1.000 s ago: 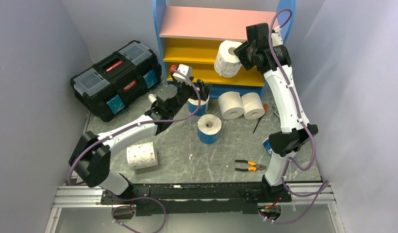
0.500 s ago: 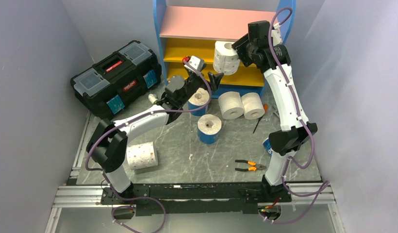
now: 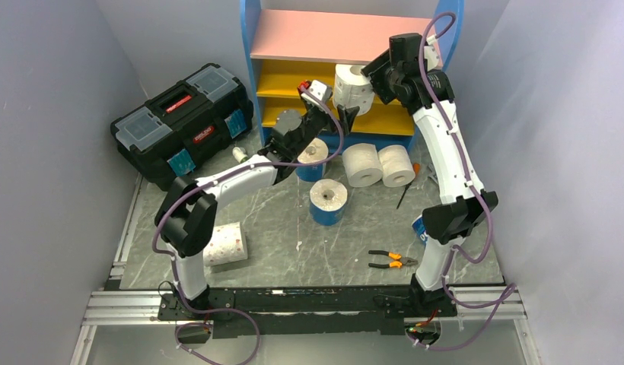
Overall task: Place and organize the paper towels onto the shelf
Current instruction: Place the paper towel on the shelf.
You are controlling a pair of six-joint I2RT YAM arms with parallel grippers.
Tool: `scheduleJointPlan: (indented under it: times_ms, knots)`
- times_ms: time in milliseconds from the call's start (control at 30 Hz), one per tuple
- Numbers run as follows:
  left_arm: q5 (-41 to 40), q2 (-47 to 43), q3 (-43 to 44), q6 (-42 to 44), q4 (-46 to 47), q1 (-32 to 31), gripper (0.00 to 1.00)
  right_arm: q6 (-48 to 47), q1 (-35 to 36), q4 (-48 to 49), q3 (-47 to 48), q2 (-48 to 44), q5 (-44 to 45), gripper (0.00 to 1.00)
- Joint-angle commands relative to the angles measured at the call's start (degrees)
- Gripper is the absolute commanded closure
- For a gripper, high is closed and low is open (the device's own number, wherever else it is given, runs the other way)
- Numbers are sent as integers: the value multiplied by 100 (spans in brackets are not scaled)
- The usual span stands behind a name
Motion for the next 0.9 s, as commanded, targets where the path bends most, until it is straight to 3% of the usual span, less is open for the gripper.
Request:
scheduleJointPlan:
  times_ms: [0, 867]
  knots:
    - [1, 195, 448, 179, 68, 13, 1, -182, -29, 89, -308, -199, -186, 40]
    - [-279, 698, 1274, 41, -153, 150, 1, -367, -319, 125, -865, -913, -273, 36]
